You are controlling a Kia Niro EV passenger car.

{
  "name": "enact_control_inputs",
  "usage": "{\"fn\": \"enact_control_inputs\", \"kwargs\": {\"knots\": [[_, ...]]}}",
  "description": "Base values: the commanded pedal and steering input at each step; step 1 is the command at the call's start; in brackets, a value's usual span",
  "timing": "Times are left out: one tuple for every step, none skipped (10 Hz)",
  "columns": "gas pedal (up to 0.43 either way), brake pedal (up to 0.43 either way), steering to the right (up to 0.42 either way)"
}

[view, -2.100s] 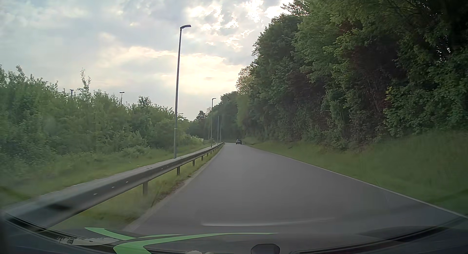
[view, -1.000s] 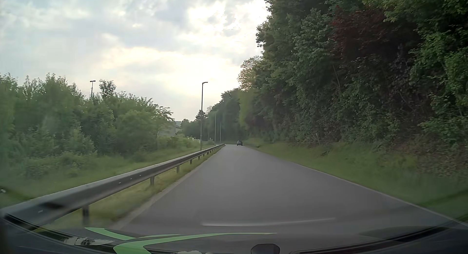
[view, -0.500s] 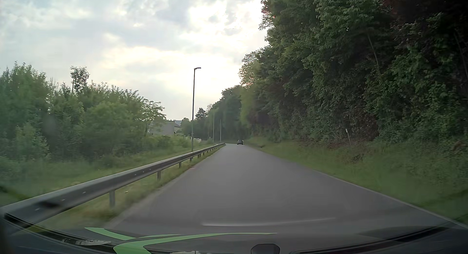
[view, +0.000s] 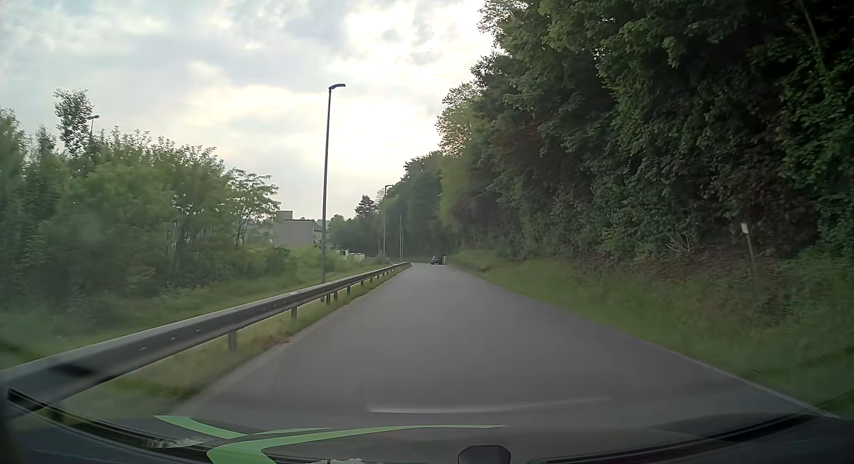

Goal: Follow the waypoints while adhering to traffic rules and regulations

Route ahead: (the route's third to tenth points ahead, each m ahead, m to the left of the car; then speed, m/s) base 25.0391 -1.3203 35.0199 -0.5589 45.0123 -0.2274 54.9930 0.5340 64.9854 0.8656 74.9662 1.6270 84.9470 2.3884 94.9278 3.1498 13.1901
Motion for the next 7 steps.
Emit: {"fn": "enact_control_inputs", "kwargs": {"knots": [[0.098, 0.000, 0.000], [0.098, 0.000, 0.000], [0.098, 0.000, 0.000], [0.098, 0.000, 0.000], [0.098, 0.000, 0.000], [0.098, 0.000, 0.000], [0.098, 0.000, 0.000]]}}
